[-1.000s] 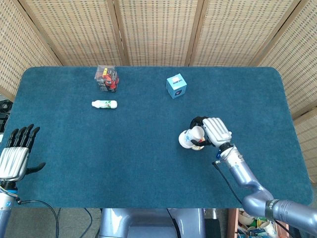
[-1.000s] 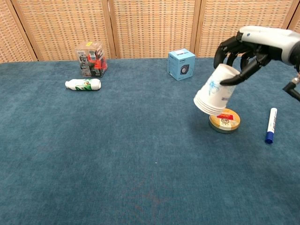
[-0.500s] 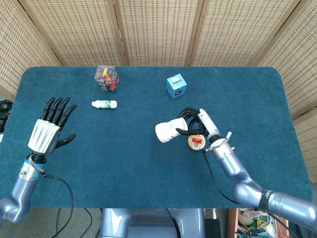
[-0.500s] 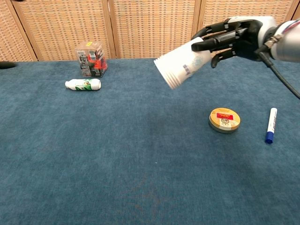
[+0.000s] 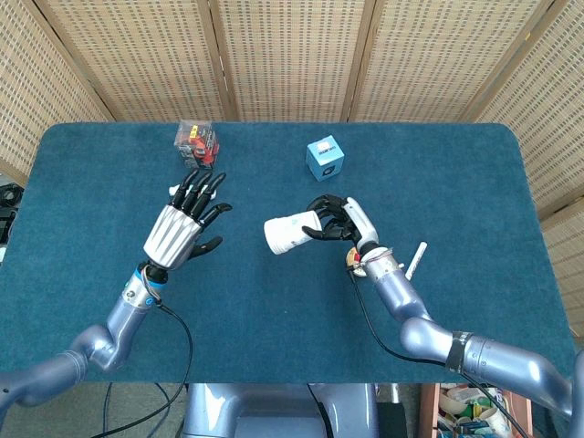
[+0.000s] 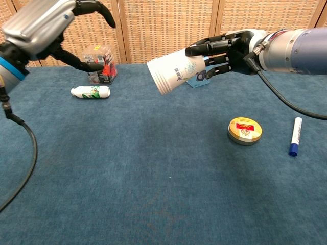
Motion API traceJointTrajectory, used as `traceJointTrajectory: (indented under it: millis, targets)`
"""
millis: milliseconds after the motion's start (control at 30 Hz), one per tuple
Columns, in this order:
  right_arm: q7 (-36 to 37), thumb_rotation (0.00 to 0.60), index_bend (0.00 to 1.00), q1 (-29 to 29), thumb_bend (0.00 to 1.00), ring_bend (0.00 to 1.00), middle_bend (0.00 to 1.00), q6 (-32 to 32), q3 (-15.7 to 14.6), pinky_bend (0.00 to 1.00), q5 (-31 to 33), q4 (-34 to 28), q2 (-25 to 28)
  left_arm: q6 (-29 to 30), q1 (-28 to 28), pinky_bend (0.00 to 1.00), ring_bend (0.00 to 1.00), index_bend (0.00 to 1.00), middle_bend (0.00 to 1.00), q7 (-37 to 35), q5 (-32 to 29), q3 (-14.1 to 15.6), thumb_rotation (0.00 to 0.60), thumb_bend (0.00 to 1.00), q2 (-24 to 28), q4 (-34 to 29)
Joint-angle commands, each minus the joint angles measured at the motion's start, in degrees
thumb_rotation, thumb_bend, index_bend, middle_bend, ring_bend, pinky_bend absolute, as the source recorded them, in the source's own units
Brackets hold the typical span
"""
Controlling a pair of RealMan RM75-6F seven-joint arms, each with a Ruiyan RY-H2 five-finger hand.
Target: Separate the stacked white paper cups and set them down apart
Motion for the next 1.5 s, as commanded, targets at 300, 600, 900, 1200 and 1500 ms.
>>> traceJointTrajectory:
  millis: [300, 600, 900, 1200, 1500]
  targets:
    - [1.6, 0.6, 0.54, -0.1, 0.54, 0.46, 0.6, -1.0, 1.7, 0.65, 3.0, 0.9, -1.0, -1.1, -3.6, 0.0, 0.0, 0.48, 0.0, 1.5, -2.7, 0.2, 0.6, 0.18, -6.8, 3.6]
    - [1.9, 0.6, 0.54, -0.9, 0.56, 0.46, 0.6, -1.6, 2.3, 0.65, 2.7, -1.6, 0.1, 0.1, -7.2, 0.0, 0.0, 0.49, 0.0, 0.8, -3.6, -0.7, 0.6, 0.2, -12.2, 10.8]
    - [1.6, 0.6, 0.54, -1.4, 0.56, 0.46, 0.6, -2.0, 2.0, 0.65, 1.7, -2.8, 0.8, 1.7, -10.4, 0.0, 0.0, 0.54, 0.0, 1.0, -3.6, -0.8, 0.6, 0.25, -15.7, 16.1]
    - [1.6, 0.6, 0.54, -1.9, 0.56, 0.46, 0.6, -2.5, 1.3, 0.65, 0.6, -2.0, 1.0, 4.6, -11.5, 0.0, 0.0, 0.59, 0.0, 0.8, -4.9, -1.2, 0.6, 0.31, -18.1, 19.3]
    - [2.4, 0.6, 0.54, -2.6, 0.56, 0.46, 0.6, -3.2, 1.4, 0.65, -0.9, -2.1, 1.4, 5.0, -12.3, 0.0, 0.0, 0.61, 0.0, 0.4, -5.9, -0.8, 0.6, 0.36, -19.1, 21.3]
